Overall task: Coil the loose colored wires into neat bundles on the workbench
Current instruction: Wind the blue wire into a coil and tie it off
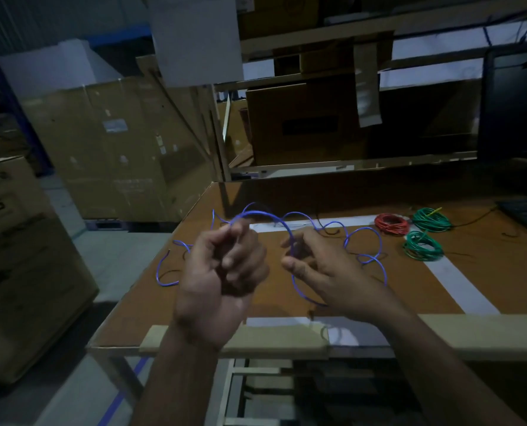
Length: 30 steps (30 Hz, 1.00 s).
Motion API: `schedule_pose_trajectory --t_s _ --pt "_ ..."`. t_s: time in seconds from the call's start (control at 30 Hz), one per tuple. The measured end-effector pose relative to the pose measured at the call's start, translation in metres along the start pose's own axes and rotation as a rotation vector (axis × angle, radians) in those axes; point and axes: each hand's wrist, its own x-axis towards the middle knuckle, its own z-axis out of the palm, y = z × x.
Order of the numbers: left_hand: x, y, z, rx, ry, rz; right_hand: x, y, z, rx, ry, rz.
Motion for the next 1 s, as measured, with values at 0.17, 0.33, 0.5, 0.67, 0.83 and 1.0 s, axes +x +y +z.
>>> schedule_pose_trajectory --t_s 0.17,0.33,0.5,0.67,0.83,1.0 --pt "0.017 0.015 -0.004 0.044 0.207 0.237 -0.019 0.013 0.01 -0.656 0.08 -0.067" --pt "0.034 0.008 -0.024 0.866 0.241 0.45 -0.028 0.016 0.018 -0.564 0.016 -0.271" --pt "0.029 -0.029 -0.033 1.223 0.075 0.149 -0.018 -0.009 0.007 -0.391 0.208 -0.444" --pt "0.016 -0.04 -0.017 0.832 0.119 -0.063 -0.006 -0.002 -0.016 -0.252 0.345 -0.299" --pt "0.019 -0.038 -0.008 0.232 0.015 -0.155 0.003 0.0 -0.017 -0.164 0.344 -0.173" --pt "0.014 -0.033 -0.002 0.129 0.184 -0.047 -0.001 0.016 -0.017 -0.101 0.139 -0.066"
